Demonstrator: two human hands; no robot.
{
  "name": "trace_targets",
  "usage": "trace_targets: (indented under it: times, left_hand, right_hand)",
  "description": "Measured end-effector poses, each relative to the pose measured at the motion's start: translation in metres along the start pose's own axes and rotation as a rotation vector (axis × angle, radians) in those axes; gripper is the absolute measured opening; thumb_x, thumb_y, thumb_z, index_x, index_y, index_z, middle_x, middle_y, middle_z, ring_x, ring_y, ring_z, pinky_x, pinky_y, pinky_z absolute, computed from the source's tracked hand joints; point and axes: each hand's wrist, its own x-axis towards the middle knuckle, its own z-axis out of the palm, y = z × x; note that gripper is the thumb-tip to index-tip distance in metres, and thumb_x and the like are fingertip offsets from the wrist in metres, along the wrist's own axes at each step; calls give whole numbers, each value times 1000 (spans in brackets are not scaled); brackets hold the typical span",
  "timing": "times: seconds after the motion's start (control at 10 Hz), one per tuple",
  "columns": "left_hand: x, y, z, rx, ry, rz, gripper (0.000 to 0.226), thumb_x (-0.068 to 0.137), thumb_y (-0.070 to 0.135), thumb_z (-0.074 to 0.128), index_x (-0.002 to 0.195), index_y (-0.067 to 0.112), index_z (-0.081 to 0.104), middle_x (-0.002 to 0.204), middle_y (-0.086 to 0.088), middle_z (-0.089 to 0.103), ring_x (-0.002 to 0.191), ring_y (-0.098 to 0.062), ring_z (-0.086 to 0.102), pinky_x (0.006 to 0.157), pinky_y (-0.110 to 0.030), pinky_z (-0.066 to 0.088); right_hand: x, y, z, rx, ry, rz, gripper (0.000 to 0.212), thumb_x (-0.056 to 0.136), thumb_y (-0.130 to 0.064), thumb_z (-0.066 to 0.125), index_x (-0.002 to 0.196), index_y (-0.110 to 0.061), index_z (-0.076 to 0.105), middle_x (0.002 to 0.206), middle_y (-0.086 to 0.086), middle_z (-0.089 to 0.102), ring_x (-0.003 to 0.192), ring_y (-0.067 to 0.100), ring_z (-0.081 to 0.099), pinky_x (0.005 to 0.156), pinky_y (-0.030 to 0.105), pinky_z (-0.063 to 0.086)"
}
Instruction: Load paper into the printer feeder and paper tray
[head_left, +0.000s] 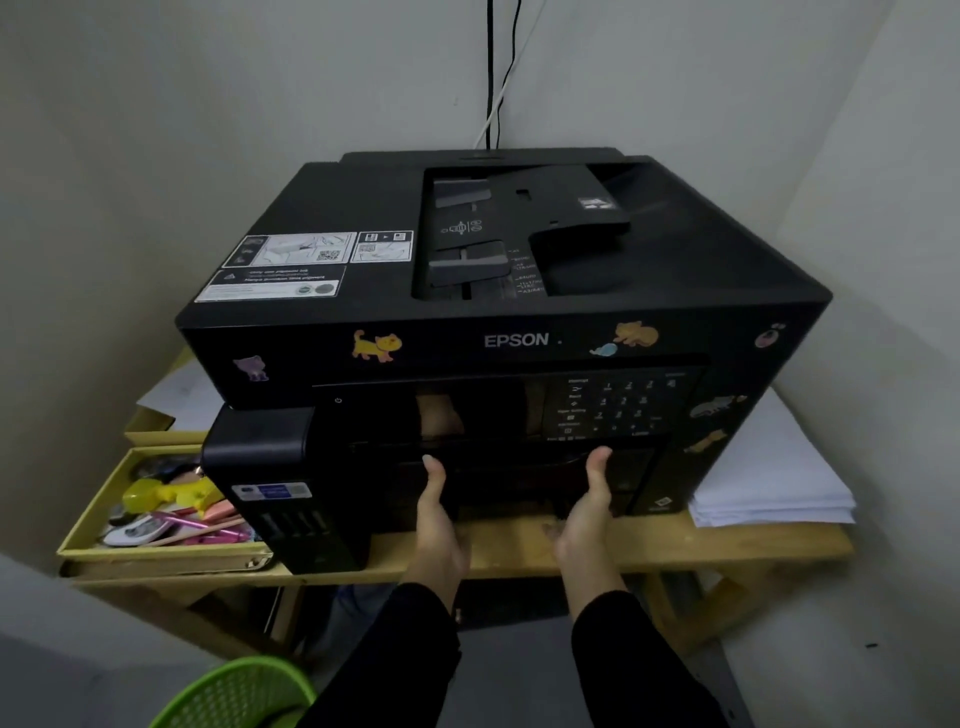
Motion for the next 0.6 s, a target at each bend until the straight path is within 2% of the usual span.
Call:
trace_targets:
  times: [0.1,0.2,0.3,0.4,0.5,0.6]
  left_hand:
    - [-7,6,-3,162,145,-28,129,44,87,58,149,22,20,154,-8,27,140,-31,27,113,-47,23]
    - [-14,3,-1,362,254,50,116,60,81,56,149,14,22,151,-8,33,136,-31,34,112,-44,27]
    - [-22,-13,2,684,288,149,98,77,73,45,143,2,31,144,-15,41,128,-33,43,109,-41,35]
    - [-42,-24,12,1054,378,291,90,88,64,36,146,-2,18,152,-19,27,138,-35,29,114,-42,28]
    - [-67,-24,25,1172,419,581,84,92,54,38,149,3,3,157,-13,16,145,-31,12,117,-41,22]
    - [-88,-18,42,1259,423,883,76,94,48,40,149,5,10,154,-9,26,144,-27,19,115,-39,26]
  right_hand:
    - [-1,-5,-6,-98,135,-55,108,60,-67,70,145,-18,25,144,10,43,133,33,39,111,52,30]
    - [-7,-11,-10,-235,202,-217,100,69,-59,70,145,-14,23,141,12,46,128,33,45,105,44,37]
    - [-16,-8,-15,-573,237,-425,89,81,-50,63,147,-14,16,143,18,39,124,37,46,96,43,44]
    - [-33,-3,-21,-938,254,-625,81,85,-43,61,146,-14,15,143,19,33,124,36,44,96,47,47]
    - [-53,-6,-21,-1105,251,-900,69,86,-35,60,141,-12,25,141,18,34,121,34,44,94,44,48]
    - [-71,-19,-14,-1138,187,-1194,57,87,-29,60,135,-9,37,136,18,40,118,32,46,93,41,46]
